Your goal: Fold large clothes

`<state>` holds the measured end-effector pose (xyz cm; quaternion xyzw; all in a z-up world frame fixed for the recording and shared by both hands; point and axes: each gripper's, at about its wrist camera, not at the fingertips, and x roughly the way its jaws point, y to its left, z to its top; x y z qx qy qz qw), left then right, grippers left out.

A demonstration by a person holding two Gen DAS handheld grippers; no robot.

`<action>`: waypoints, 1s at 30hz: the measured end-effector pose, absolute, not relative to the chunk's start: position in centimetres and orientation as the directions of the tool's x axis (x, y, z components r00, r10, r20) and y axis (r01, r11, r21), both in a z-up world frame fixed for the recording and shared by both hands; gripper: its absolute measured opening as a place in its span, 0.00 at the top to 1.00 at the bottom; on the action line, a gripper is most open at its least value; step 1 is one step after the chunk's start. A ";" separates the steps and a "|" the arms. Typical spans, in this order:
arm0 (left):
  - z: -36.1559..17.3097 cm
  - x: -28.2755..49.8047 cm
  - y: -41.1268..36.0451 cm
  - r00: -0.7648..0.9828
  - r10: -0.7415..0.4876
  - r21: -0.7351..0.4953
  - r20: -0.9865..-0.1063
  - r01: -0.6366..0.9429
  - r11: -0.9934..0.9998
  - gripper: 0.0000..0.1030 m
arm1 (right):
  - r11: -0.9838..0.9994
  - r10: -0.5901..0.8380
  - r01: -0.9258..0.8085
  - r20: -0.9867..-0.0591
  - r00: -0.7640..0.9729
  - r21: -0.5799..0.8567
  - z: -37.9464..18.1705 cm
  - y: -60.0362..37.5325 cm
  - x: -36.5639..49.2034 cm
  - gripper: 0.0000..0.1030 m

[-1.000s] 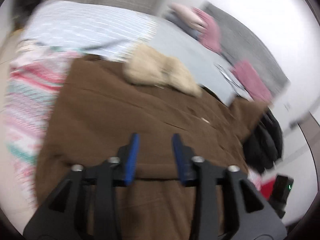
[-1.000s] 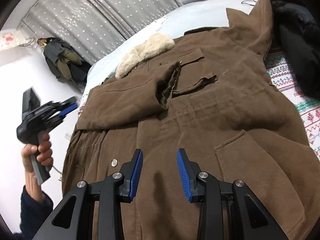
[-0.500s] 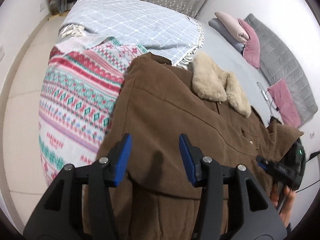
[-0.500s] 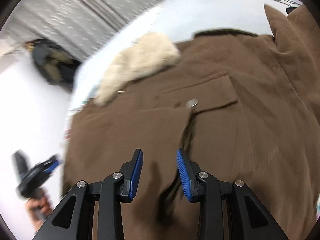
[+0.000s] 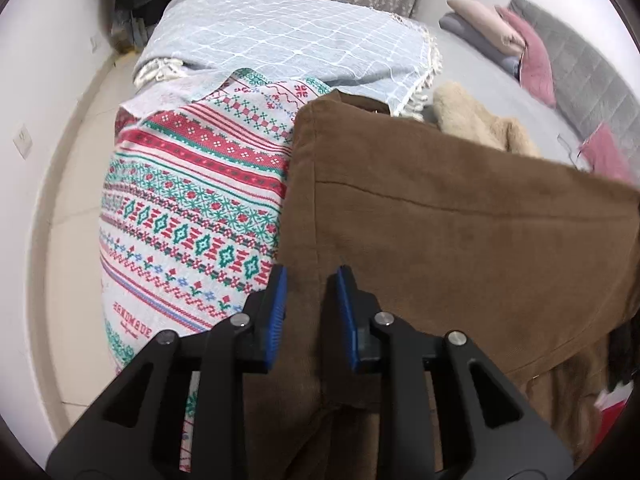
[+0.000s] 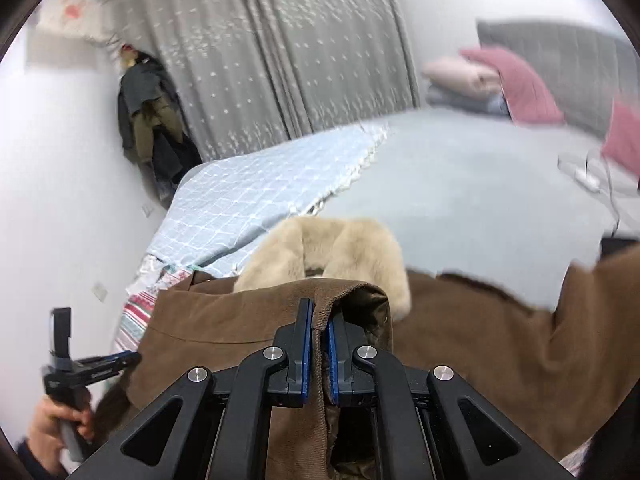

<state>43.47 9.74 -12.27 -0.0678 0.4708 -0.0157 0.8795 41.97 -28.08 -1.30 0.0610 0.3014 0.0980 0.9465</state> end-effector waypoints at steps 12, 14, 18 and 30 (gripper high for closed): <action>-9.5 40.9 8.4 0.594 -0.061 -0.084 -0.802 -0.010 0.996 0.73 | 0.985 0.100 0.046 -0.764 0.637 0.167 -11.1 -31.3 43.9 0.82; -8.7 39.6 7.2 0.612 -0.084 -0.078 -0.787 0.037 0.996 0.73 | 0.985 0.103 0.034 -0.722 0.684 0.172 -9.4 -31.3 41.8 0.81; -10.5 39.3 5.4 0.559 -0.049 -0.021 -0.828 0.057 0.998 0.73 | 0.976 0.212 -0.099 -0.726 0.654 0.195 -9.8 -29.1 38.2 0.81; -8.7 37.3 6.1 0.542 -0.123 -0.178 -0.831 -0.050 0.983 0.72 | 0.988 0.137 -0.033 -0.775 0.616 0.149 -8.3 -31.7 36.4 0.78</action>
